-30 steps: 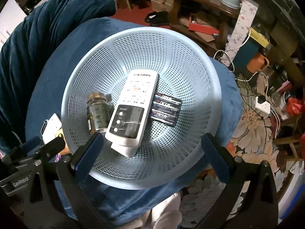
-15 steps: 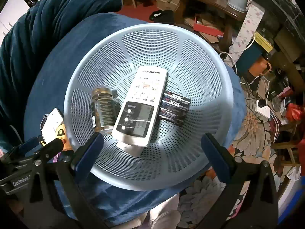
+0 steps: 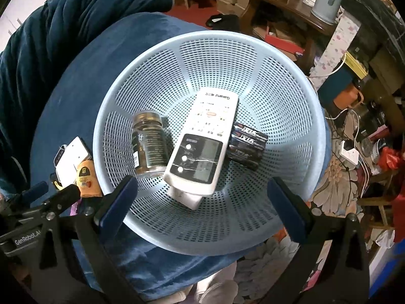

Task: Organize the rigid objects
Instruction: 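Withdraw both tools from the basket toward the remaining items, then grasp the white power bank with the left tool while the right tool reaches the yellow tape measure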

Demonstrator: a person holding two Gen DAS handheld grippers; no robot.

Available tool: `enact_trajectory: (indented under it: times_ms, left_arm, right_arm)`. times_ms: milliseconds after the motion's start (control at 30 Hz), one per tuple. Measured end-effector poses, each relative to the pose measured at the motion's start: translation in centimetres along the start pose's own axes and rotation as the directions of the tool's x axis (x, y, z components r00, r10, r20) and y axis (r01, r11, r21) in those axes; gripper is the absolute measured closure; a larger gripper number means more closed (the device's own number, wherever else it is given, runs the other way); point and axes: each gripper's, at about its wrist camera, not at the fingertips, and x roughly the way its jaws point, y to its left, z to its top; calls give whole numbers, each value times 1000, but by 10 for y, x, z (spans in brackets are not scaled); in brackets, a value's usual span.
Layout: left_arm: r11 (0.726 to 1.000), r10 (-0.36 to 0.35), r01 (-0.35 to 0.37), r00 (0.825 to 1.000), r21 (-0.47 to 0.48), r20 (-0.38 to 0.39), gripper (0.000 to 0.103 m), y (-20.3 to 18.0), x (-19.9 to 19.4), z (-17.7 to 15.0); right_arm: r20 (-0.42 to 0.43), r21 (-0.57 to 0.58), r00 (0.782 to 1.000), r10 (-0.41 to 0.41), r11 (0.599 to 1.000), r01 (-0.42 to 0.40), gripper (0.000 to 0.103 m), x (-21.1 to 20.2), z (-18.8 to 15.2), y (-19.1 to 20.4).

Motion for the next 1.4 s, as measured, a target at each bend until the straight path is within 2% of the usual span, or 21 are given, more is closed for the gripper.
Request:
enact_trajectory:
  times_ms: [500, 933, 1233, 1400]
  left_arm:
    - [998, 26, -26, 1000, -49, 5, 1, 31, 0, -1]
    - [984, 34, -35, 999, -172, -5, 1, 87, 1, -7]
    - [968, 54, -56, 998, -244, -15, 1, 128, 4, -15]
    - [948, 40, -47, 999, -316, -26, 1, 158, 10, -28]
  right_arm:
    - [0, -49, 1000, -2, 999, 2, 0, 2, 2, 21]
    - [0, -158, 1000, 5, 987, -5, 0, 7, 0, 61]
    - [3, -277, 999, 33, 960, -31, 0, 9, -7, 111]
    - [32, -391, 998, 46, 920, -30, 0, 7, -19, 146]
